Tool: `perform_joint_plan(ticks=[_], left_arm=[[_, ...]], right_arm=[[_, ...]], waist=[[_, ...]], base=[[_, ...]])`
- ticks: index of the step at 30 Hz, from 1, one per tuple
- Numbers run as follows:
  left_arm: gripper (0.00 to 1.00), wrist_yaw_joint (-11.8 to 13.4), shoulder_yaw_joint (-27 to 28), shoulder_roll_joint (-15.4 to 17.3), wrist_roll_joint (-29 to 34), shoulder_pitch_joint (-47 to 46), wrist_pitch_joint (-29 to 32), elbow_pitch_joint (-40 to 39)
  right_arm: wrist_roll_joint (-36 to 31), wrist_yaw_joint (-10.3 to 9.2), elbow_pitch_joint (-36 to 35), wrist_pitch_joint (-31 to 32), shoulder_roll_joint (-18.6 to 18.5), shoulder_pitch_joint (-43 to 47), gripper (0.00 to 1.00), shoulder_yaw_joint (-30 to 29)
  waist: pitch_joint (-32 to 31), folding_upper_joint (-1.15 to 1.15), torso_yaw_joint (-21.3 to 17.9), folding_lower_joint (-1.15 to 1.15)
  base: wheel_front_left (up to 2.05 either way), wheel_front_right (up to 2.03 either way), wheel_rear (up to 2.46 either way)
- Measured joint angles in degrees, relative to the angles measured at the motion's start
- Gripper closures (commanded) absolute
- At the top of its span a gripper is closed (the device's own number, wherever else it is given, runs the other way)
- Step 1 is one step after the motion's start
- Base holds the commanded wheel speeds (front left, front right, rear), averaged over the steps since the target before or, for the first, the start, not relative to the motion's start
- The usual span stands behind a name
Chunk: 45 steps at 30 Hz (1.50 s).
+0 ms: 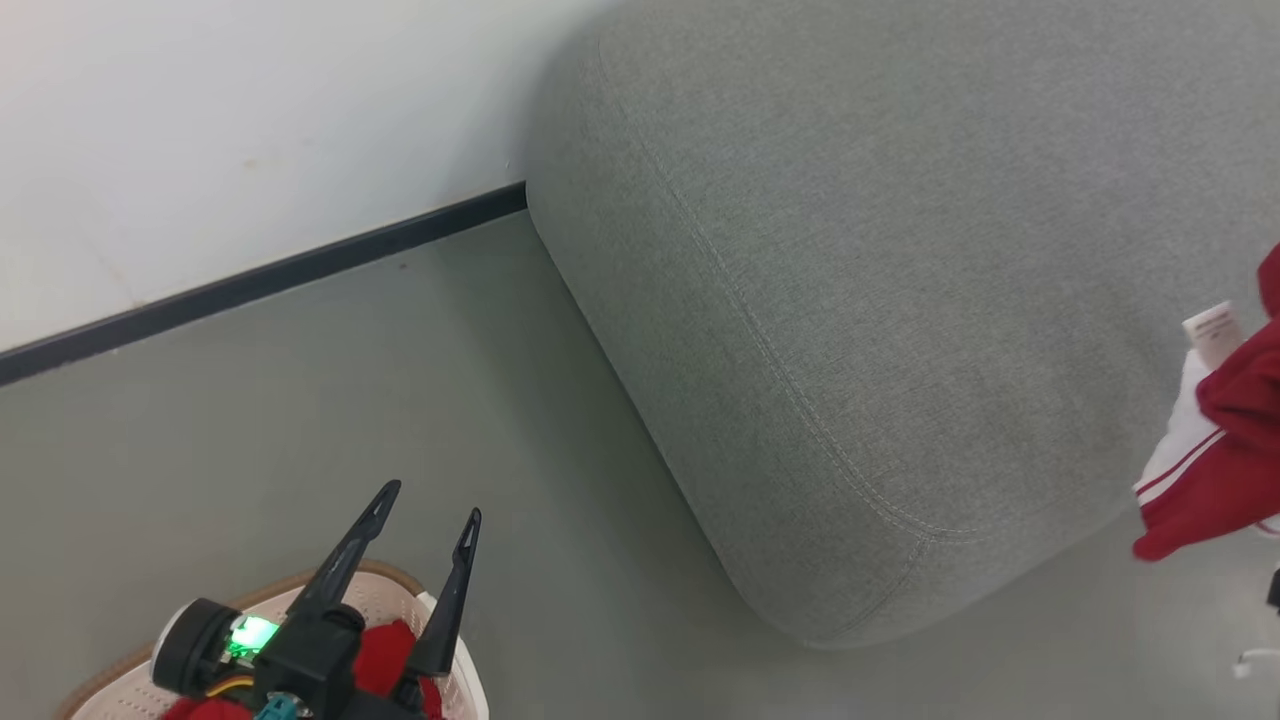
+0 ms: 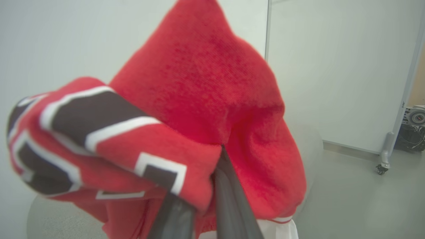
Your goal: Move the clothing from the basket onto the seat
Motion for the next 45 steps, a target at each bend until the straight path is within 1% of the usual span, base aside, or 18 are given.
perform_joint_plan(ticks=[1, 3, 7, 10, 14, 17, 26, 30, 35, 37, 45], left_arm=[[0.00, -0.05, 0.08, 0.29, 0.01, 0.01, 0.00, -0.25], [0.00, -0.43, 0.30, 0.87, 0.05, 0.04, 0.00, -0.64], [0.00, -0.48, 0.45, 1.91, 0.69, 0.07, 0.00, -1.24], [0.00, -0.51, 0.74, 3.00, 1.60, 0.08, 0.00, -2.10], [0.00, -0.92, 1.86, 4.61, 1.63, 0.08, -0.01, -2.87], [0.00, -0.93, 2.56, 5.59, 1.63, 0.09, -0.01, -3.27], [0.00, -1.00, 3.23, 6.97, 1.63, 0.02, -0.01, -4.32], [0.00, -1.01, 3.50, 7.67, 1.63, -0.02, -0.01, -4.50], [0.00, -1.02, 3.86, 8.12, 1.62, -0.02, -0.01, -5.01], [0.00, -1.41, 4.00, 8.25, 1.62, -0.02, -0.01, -5.17], [0.00, -1.42, 5.06, 9.46, 1.54, 0.01, -0.01, -5.86]], right_arm=[[0.15, 0.35, 0.59, 0.00, -0.45, -0.93, 1.00, -0.54], [0.88, 0.36, 1.79, 0.00, -1.12, -2.52, 1.00, -1.89], [1.92, 0.53, 3.74, 0.00, -1.37, -4.94, 1.00, -3.46], [2.82, 1.42, 6.12, 0.00, -2.03, -7.83, 1.00, -4.00], [3.89, 2.90, 9.43, -0.01, -3.89, -13.12, 1.00, -4.38], [4.75, 3.97, 12.92, -0.14, -5.10, -17.88, 1.00, -4.38], [4.94, 5.46, 23.99, -0.15, -9.23, -31.52, 1.00, -3.30], [4.92, 5.45, 30.37, -0.16, -11.21, -35.89, 1.00, -4.04], [4.91, 5.38, 37.57, -0.16, -13.00, -38.73, 1.00, -4.46], [5.28, 5.37, 40.60, -0.16, -13.22, -39.85, 1.00, -5.19], [6.81, 5.31, 49.34, -0.09, -13.15, -44.00, 1.00, -5.28]], waist=[[0.37, 0.00, 0.07, 0.00], [1.12, 0.00, 0.23, 0.00], [2.65, 0.00, 0.65, 0.00], [3.85, 0.00, 1.02, 0.00], [5.58, -0.01, 1.51, 0.00], [6.93, -0.01, 1.86, 0.00], [10.22, 0.00, 3.31, 0.00], [11.26, 0.00, 4.21, 0.00], [12.51, 0.00, 5.23, 0.00], [13.02, 0.00, 5.57, 0.00], [14.79, 0.00, 6.36, 0.00]], base=[[0.00, 0.00, 0.00], [0.00, 0.00, 0.00], [0.00, 0.00, 0.00], [0.00, 0.00, 0.00], [0.00, 0.00, 0.00], [0.00, 0.00, 0.00], [0.00, 0.00, 0.00], [0.00, 0.00, 0.00], [0.00, 0.00, 0.00], [0.00, 0.00, 0.00], [0.00, 0.00, 0.00]])
